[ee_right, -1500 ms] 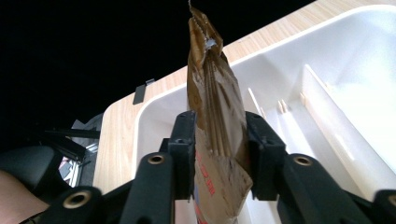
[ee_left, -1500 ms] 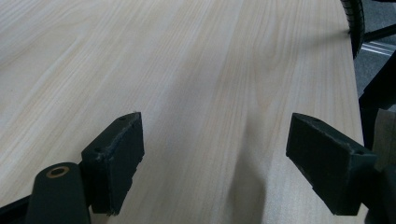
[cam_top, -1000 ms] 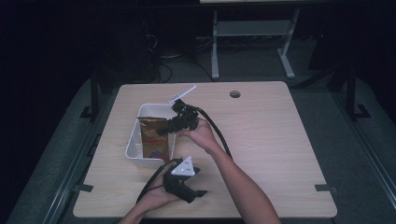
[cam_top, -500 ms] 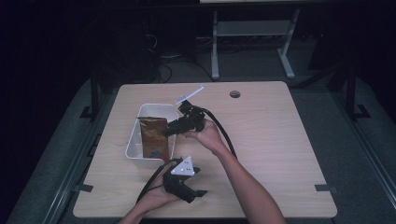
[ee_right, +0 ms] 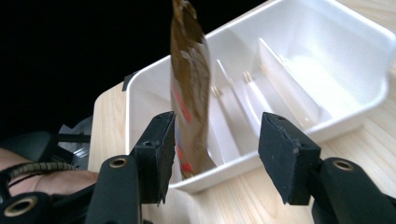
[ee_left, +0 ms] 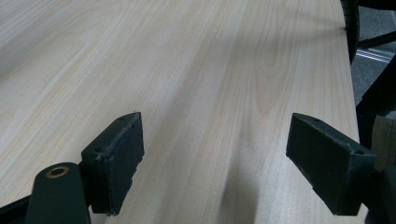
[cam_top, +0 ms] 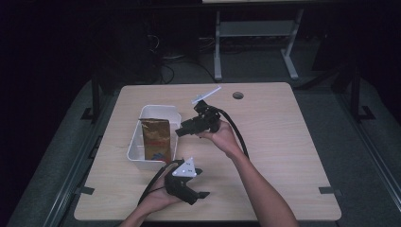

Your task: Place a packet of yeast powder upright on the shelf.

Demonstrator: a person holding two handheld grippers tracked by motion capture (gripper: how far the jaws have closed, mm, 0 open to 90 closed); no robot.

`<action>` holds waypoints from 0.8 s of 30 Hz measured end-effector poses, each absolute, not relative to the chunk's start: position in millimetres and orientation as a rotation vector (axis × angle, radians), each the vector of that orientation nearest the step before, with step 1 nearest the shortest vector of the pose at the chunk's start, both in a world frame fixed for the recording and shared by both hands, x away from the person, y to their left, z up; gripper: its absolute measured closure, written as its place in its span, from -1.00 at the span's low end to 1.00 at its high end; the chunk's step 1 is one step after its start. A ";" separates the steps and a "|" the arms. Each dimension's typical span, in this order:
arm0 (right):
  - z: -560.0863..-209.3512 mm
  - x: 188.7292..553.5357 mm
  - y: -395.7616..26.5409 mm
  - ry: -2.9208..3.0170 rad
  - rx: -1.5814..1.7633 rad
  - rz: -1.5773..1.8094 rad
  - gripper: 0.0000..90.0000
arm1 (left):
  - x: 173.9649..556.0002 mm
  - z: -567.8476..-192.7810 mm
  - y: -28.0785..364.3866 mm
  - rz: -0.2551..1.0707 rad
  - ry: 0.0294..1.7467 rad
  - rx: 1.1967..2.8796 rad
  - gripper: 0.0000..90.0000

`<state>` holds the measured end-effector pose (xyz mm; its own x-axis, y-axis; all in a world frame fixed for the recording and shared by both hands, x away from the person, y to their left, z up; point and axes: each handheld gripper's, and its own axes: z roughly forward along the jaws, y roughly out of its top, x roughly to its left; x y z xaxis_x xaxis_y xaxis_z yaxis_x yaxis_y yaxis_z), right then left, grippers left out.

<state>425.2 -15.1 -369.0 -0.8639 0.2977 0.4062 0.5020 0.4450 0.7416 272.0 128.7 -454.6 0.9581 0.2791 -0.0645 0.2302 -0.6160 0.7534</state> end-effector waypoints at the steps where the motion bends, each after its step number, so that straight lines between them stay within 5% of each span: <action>1: -370.0 424.7 -22.1 -2.464 -0.722 -1.393 0.00 | 272.0 -454.7 128.7 0.073 0.355 2.259 -0.59; 24: -378.5 417.7 -70.7 -2.462 -0.808 -1.407 -0.02 | 274.0 -453.6 132.0 0.061 0.372 2.248 -0.56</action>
